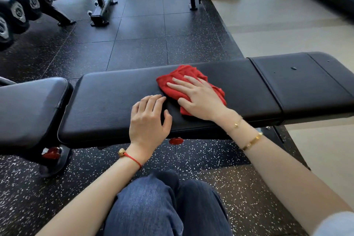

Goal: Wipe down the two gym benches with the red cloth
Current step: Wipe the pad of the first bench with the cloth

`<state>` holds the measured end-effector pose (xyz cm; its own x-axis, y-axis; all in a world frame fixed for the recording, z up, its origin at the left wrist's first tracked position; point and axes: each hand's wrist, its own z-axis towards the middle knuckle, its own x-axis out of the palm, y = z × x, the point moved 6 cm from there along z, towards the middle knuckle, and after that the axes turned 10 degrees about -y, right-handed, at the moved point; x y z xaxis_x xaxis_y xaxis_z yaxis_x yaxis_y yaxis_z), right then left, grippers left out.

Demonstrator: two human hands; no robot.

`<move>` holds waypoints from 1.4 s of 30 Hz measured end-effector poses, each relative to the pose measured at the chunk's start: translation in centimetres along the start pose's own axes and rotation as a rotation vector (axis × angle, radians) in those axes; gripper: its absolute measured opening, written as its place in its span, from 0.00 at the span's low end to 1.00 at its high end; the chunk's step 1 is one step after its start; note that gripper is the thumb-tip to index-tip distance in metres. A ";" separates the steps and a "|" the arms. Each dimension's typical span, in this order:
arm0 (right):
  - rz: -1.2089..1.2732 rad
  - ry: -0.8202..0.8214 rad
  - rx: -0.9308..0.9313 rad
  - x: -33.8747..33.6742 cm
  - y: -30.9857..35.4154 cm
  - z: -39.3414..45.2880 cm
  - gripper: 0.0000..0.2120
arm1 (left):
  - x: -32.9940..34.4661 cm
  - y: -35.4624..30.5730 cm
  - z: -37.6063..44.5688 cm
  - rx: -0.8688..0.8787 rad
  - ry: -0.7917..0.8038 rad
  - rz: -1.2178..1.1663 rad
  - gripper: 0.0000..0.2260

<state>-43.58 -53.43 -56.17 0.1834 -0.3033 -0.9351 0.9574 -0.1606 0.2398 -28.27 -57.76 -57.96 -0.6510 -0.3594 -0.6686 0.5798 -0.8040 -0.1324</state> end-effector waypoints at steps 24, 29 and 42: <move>0.039 0.067 -0.155 0.5 5.4 -2.2 0.28 | -3.3 5.6 -0.6 -0.244 -0.002 0.020 0.12; -0.012 0.008 0.052 -0.8 -0.6 -1.0 0.25 | -3.2 6.6 -1.3 -0.222 -0.010 0.034 0.13; 0.047 0.015 -0.096 1.4 6.8 -1.3 0.26 | -2.7 6.3 -1.2 -0.193 0.051 0.116 0.14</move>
<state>-36.53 -53.71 -56.16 0.2308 -0.2938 -0.9276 0.9646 -0.0561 0.2578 -22.28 -61.34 -57.85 -0.5518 -0.4160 -0.7228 0.7354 -0.6514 -0.1866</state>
